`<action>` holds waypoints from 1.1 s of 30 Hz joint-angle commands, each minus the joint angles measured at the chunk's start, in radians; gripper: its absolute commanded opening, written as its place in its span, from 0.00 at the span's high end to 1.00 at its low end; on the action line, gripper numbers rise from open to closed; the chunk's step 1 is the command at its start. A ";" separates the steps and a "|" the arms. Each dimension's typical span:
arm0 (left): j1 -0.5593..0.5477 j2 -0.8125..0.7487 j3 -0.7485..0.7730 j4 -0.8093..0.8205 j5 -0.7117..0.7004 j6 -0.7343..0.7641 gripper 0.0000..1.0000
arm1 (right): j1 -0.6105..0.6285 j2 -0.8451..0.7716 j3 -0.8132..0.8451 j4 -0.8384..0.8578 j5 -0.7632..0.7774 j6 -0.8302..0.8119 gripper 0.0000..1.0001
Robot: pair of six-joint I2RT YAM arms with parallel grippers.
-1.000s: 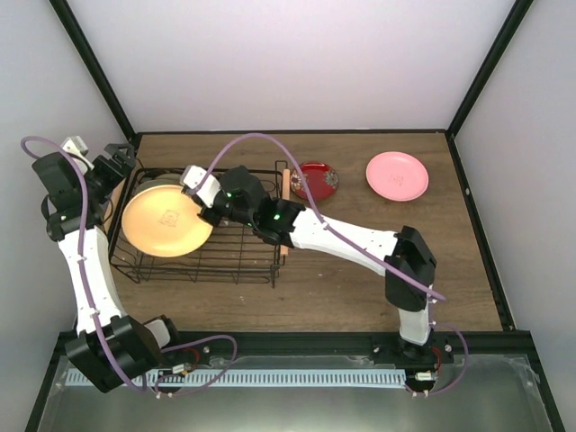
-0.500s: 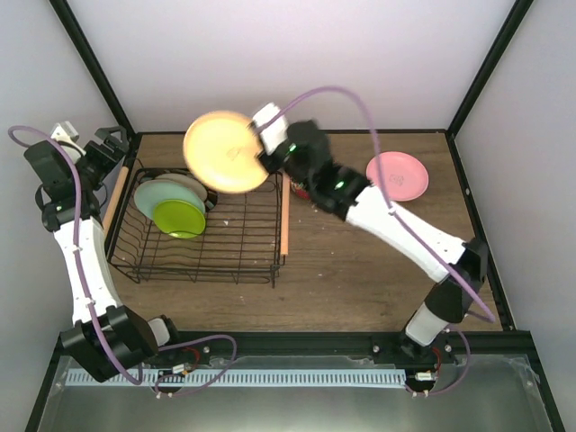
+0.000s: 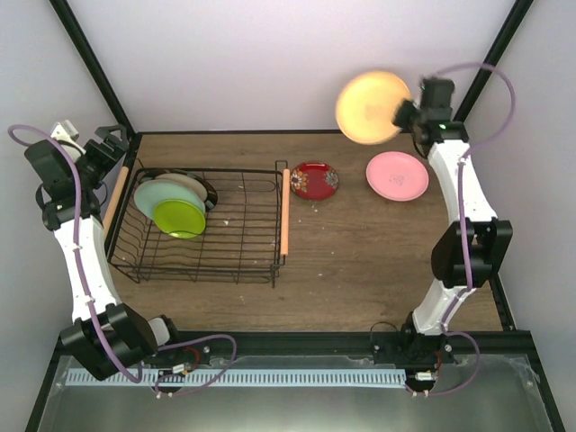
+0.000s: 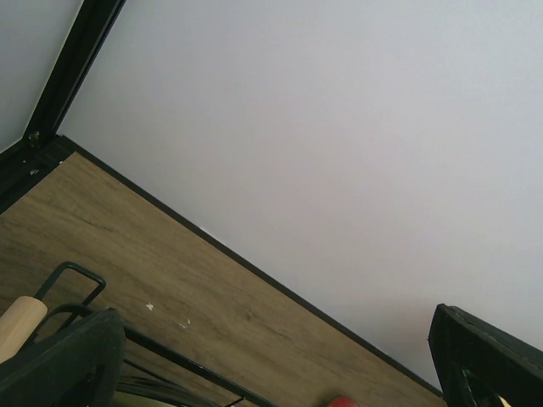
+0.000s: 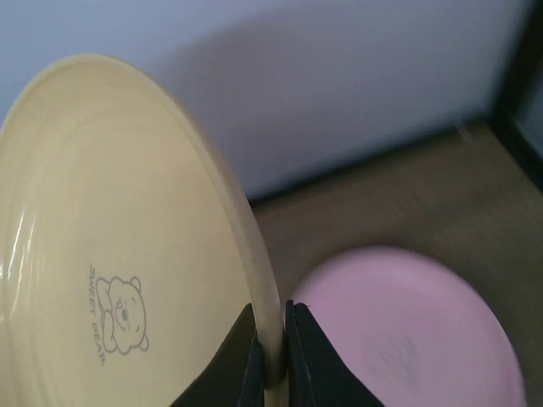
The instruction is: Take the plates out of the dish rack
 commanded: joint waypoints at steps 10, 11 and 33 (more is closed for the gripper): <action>0.003 -0.059 -0.036 -0.010 0.020 0.017 0.00 | -0.315 0.065 -0.359 0.038 -0.187 0.201 0.99; 0.003 -0.059 -0.034 -0.014 0.020 0.020 0.00 | -0.322 0.081 -0.354 0.043 -0.189 0.199 0.99; 0.002 -0.061 -0.018 -0.055 0.018 0.053 0.00 | -0.340 0.308 -0.263 0.037 -0.186 0.200 0.63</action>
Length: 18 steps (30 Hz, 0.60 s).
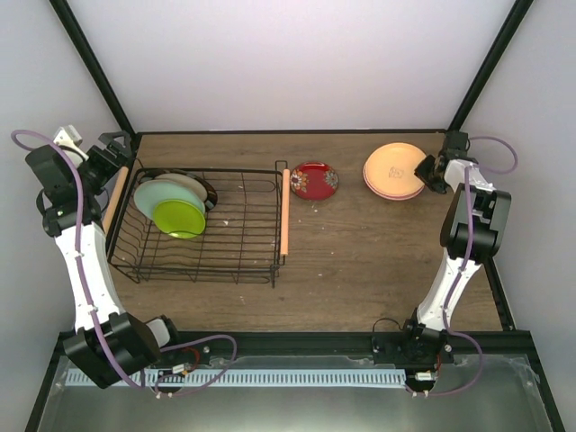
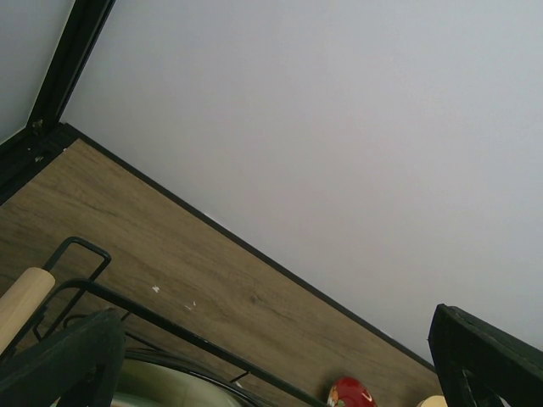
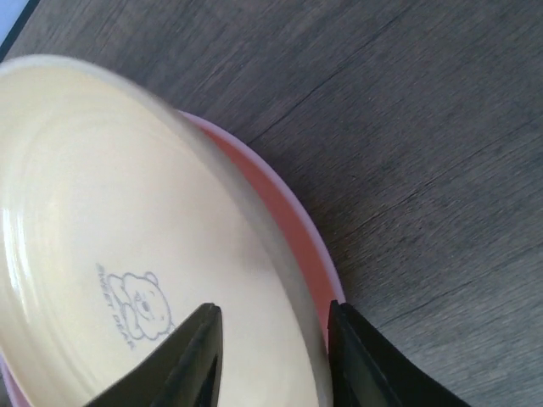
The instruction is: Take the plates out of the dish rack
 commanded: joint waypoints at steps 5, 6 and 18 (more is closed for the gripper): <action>0.002 -0.014 -0.009 0.004 0.013 0.006 0.00 | -0.004 -0.043 0.008 -0.016 -0.018 -0.022 0.47; 0.002 -0.015 -0.014 0.005 0.014 0.007 0.00 | -0.004 -0.062 0.001 -0.017 -0.024 -0.022 0.46; 0.002 -0.018 -0.033 0.026 0.029 0.006 0.00 | 0.203 -0.339 0.145 -0.045 -0.035 -0.132 0.43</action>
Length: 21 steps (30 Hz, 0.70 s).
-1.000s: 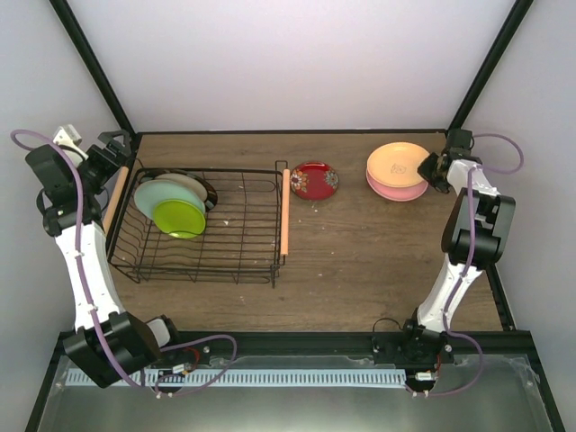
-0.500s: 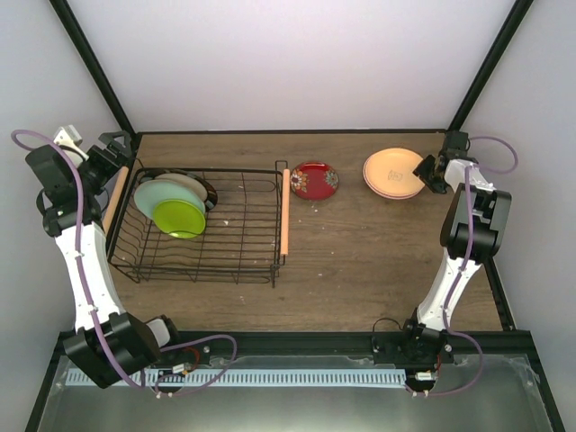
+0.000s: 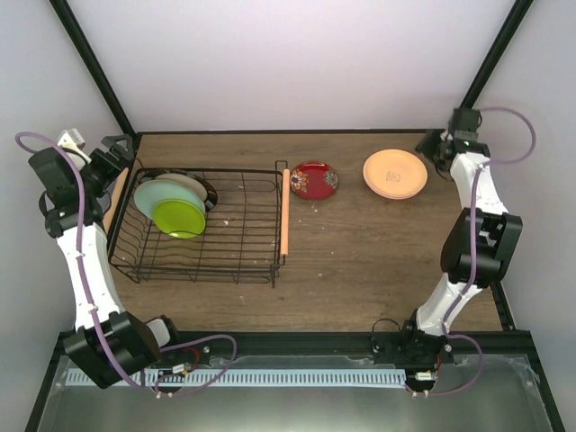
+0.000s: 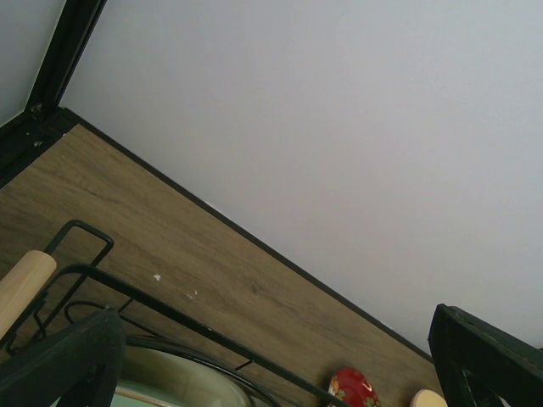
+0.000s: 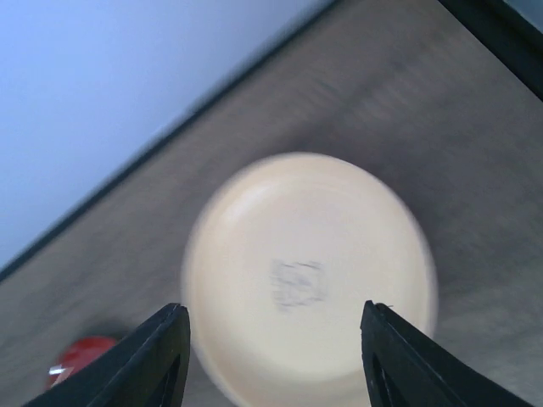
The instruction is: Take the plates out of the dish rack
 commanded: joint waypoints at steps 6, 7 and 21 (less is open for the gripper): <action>0.002 0.003 0.002 0.028 0.015 0.003 0.00 | 0.659 -0.070 0.358 0.154 -0.058 -0.424 0.46; 0.001 0.005 0.005 0.027 0.013 0.004 0.00 | 0.733 -0.055 0.370 0.178 -0.048 -0.464 0.48; 0.002 -0.002 0.017 0.005 0.004 0.025 0.00 | 1.230 0.200 0.344 0.370 -0.036 -0.789 0.51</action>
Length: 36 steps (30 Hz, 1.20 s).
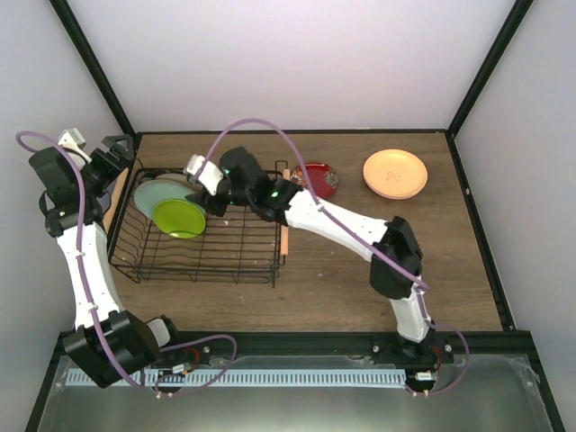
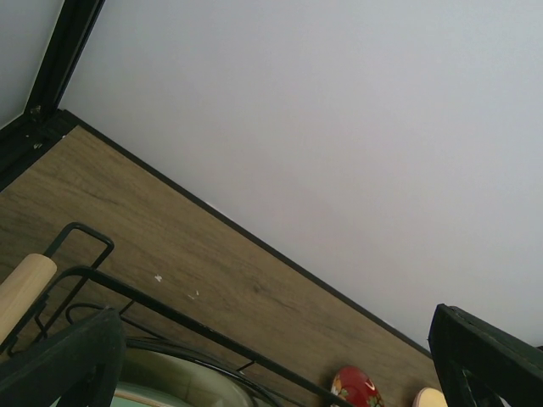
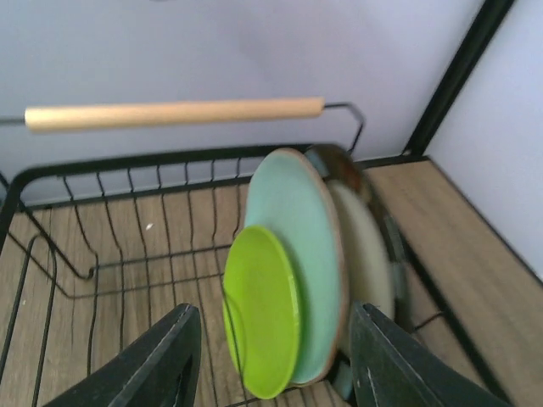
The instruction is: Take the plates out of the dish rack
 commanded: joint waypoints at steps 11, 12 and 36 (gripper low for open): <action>0.002 0.012 0.010 0.019 0.006 0.001 0.00 | 0.050 0.211 0.102 0.064 -0.073 -0.082 0.50; 0.002 0.013 0.009 0.020 0.008 0.001 0.00 | 0.052 0.220 0.109 0.066 -0.074 -0.078 0.50; 0.001 0.032 -0.005 0.042 0.036 -0.002 0.00 | 0.057 0.433 0.286 0.107 0.087 -0.045 0.47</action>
